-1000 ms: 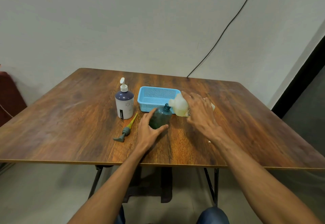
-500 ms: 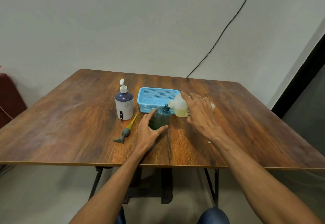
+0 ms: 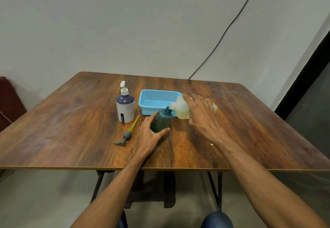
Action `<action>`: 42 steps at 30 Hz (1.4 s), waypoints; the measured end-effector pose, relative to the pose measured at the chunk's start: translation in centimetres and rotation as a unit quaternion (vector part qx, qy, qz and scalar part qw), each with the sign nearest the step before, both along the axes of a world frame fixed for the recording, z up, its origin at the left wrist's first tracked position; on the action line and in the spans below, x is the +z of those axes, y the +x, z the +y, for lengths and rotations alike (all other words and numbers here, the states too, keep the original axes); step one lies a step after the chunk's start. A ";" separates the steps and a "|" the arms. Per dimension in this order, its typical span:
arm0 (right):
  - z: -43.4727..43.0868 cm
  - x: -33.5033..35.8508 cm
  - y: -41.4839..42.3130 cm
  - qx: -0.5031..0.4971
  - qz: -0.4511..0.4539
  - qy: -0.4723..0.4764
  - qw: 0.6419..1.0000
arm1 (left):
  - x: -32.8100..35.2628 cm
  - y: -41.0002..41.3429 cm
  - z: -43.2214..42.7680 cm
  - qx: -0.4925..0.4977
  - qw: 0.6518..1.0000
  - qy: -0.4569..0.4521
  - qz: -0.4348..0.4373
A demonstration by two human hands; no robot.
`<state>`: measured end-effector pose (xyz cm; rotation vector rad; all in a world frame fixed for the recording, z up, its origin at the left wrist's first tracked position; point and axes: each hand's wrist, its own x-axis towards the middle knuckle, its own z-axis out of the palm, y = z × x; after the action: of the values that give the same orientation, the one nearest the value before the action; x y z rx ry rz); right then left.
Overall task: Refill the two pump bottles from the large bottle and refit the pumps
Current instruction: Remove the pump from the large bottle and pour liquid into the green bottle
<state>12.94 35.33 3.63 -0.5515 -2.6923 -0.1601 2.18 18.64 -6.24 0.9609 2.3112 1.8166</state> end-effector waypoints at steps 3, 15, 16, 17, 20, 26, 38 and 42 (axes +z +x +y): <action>0.0 0.1 0.0 0.003 -0.001 0.004 1.000 | 0.1 0.0 -0.1 0.001 1.000 -0.002 0.002; -0.3 0.5 0.1 0.004 -0.012 0.003 1.000 | 0.7 0.5 -0.3 -0.003 1.000 -0.004 -0.007; -0.3 0.5 0.1 0.004 -0.014 0.003 1.000 | 0.7 0.5 -0.3 -0.003 1.000 -0.004 -0.008; -0.3 0.5 0.1 0.003 -0.015 0.003 1.000 | 0.7 0.5 -0.3 -0.002 1.000 -0.003 -0.009; -0.2 0.5 0.1 0.003 -0.013 0.000 1.000 | 0.7 0.5 -0.4 -0.002 1.000 -0.004 -0.010; -0.2 0.5 0.0 0.002 -0.016 -0.002 1.000 | 0.9 0.6 -0.4 -0.003 1.000 -0.004 -0.006; 0.0 0.5 -0.2 0.001 -0.021 0.021 1.000 | 1.0 0.8 -0.4 -0.005 1.000 0.004 -0.006; 0.1 0.4 -0.3 0.002 -0.020 0.023 1.000 | 1.0 0.7 -0.4 -0.009 1.000 0.002 -0.011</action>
<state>12.68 35.48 4.00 -0.5332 -2.7201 -0.2334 2.89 18.21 -5.24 0.9553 2.2785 1.8174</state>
